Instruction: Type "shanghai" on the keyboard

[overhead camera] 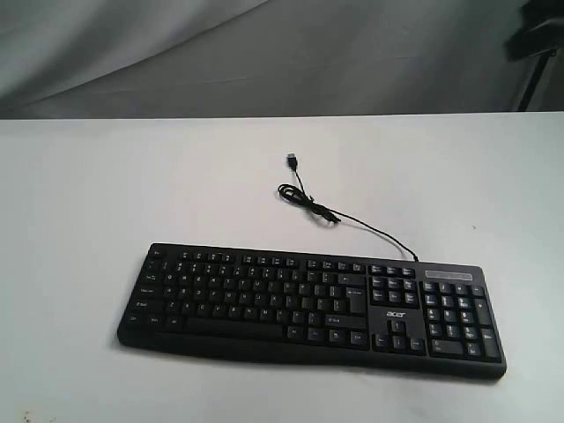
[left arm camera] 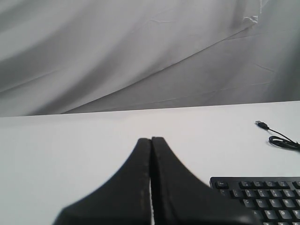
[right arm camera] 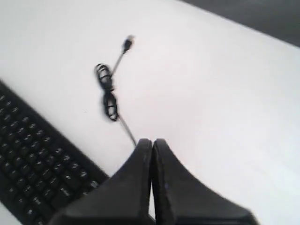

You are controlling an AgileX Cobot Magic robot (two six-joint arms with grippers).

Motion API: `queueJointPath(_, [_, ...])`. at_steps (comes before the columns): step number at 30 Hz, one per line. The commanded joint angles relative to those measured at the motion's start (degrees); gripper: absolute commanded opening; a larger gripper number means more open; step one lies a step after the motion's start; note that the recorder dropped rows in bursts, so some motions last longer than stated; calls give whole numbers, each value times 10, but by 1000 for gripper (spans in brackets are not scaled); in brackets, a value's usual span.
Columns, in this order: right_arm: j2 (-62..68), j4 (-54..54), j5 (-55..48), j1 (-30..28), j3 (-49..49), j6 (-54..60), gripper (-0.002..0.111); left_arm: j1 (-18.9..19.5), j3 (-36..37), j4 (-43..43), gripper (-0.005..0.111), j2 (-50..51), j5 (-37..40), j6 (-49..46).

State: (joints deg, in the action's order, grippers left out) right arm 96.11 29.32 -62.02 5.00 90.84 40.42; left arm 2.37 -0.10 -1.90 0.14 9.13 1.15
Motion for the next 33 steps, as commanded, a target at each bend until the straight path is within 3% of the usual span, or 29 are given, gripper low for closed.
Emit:
queueJointPath(1, [80,19,19,105,3,44,0,-4,1,0,0,-1,-3,2])
queueJointPath(7, [200,17,193,349,6,121,0,-4,1,0,0,-1,-3,2])
queueJointPath(10, [224,17,241,445,6,134,0,-4,1,0,0,-1,-3,2])
queueJointPath(12, [243,11,272,478,6,113,0,-4,1,0,0,-1,-3,2])
queueJointPath(22, [311,7,303,499,6,97,0,-4,1,0,0,-1,-3,2])
queueJointPath(33, [318,-67,305,499,6,35,0,-4,1,0,0,-1,-3,2])
